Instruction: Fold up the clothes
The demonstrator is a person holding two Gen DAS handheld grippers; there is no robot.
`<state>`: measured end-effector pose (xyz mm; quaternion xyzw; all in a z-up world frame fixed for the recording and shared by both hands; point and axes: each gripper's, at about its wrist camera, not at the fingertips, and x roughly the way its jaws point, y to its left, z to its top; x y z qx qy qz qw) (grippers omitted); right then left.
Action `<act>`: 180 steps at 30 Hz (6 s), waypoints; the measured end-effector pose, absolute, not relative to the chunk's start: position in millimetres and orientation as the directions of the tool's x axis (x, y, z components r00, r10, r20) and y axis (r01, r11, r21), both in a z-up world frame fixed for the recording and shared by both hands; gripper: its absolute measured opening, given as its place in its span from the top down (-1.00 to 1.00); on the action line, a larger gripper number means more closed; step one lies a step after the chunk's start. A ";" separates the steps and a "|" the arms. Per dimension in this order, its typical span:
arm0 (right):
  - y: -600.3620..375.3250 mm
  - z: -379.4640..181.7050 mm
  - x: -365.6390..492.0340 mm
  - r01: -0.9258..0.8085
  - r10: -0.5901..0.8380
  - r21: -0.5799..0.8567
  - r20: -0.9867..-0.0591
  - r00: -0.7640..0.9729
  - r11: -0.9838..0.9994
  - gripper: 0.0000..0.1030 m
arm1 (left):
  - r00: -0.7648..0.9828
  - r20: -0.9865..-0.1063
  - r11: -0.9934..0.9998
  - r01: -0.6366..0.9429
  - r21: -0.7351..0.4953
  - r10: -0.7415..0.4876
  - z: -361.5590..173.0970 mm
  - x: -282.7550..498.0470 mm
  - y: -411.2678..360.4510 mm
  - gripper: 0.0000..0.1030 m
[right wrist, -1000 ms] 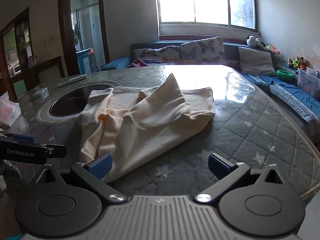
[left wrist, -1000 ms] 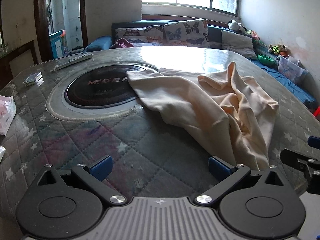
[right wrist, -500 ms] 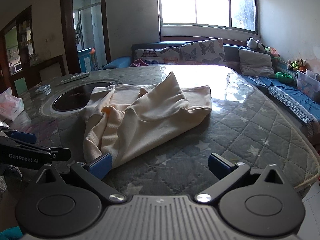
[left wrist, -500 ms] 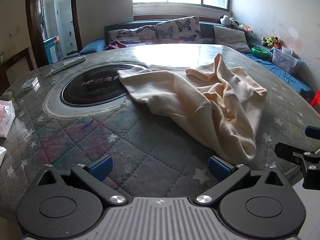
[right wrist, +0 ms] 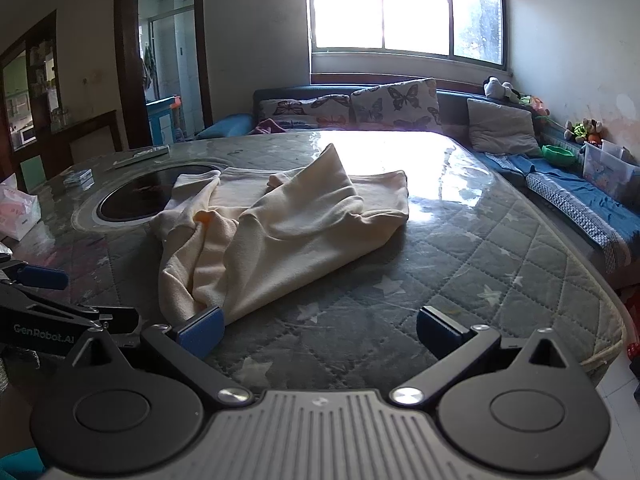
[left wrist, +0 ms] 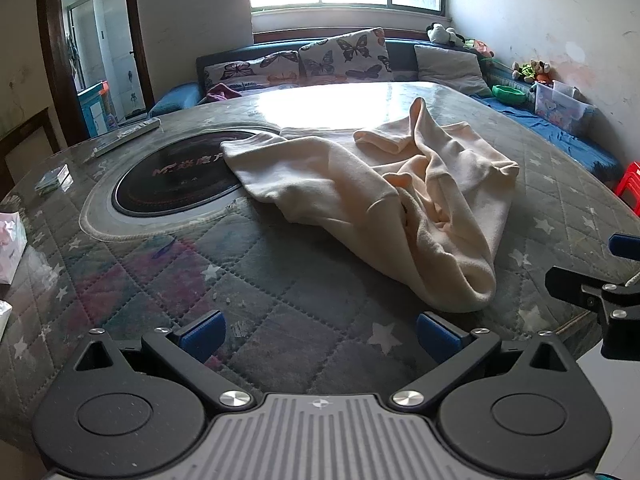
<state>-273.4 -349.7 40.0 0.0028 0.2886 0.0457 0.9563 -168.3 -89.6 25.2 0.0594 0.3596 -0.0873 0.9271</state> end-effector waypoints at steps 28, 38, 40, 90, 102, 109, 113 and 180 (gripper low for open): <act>-345.2 40.8 -274.0 -0.100 0.097 0.024 -0.549 0.830 0.995 -1.00 | 0.722 -0.681 0.976 0.210 0.048 -0.122 23.6 -169.2 -90.8 -1.00; -343.8 40.9 -273.9 -0.103 0.099 0.024 -0.548 0.830 0.994 -1.00 | 0.722 -0.681 0.976 0.213 0.049 -0.123 23.5 -169.4 -91.2 -1.00; -343.3 41.0 -274.0 -0.104 0.099 0.023 -0.548 0.831 0.994 -1.00 | 0.722 -0.680 0.976 0.214 0.048 -0.125 23.7 -169.6 -91.1 -1.00; -339.2 59.1 -201.3 -0.150 0.148 0.044 -0.572 0.807 0.988 -1.00 | 0.701 -0.698 0.979 0.206 0.005 -0.144 50.7 -99.5 -86.1 -1.00; -339.0 64.5 -158.6 -0.162 0.157 0.043 -0.577 0.801 0.986 -1.00 | 0.697 -0.704 0.979 0.206 0.012 -0.138 57.3 -57.2 -85.8 -1.00; -342.0 65.9 -130.7 -0.163 0.145 0.022 -0.581 0.801 0.986 -1.00 | 0.697 -0.708 0.985 0.175 0.015 -0.113 58.0 -26.6 -82.5 -1.00; -345.3 69.9 -108.5 -0.161 0.139 0.013 -0.579 0.803 0.987 -1.00 | 0.700 -0.708 0.988 0.153 0.016 -0.097 59.3 -9.0 -80.8 -1.00; -470.1 91.0 -123.1 0.146 -0.059 0.143 -0.490 0.870 0.979 0.84 | 0.741 -0.670 0.999 0.039 -0.033 -0.051 62.9 21.0 -22.2 0.87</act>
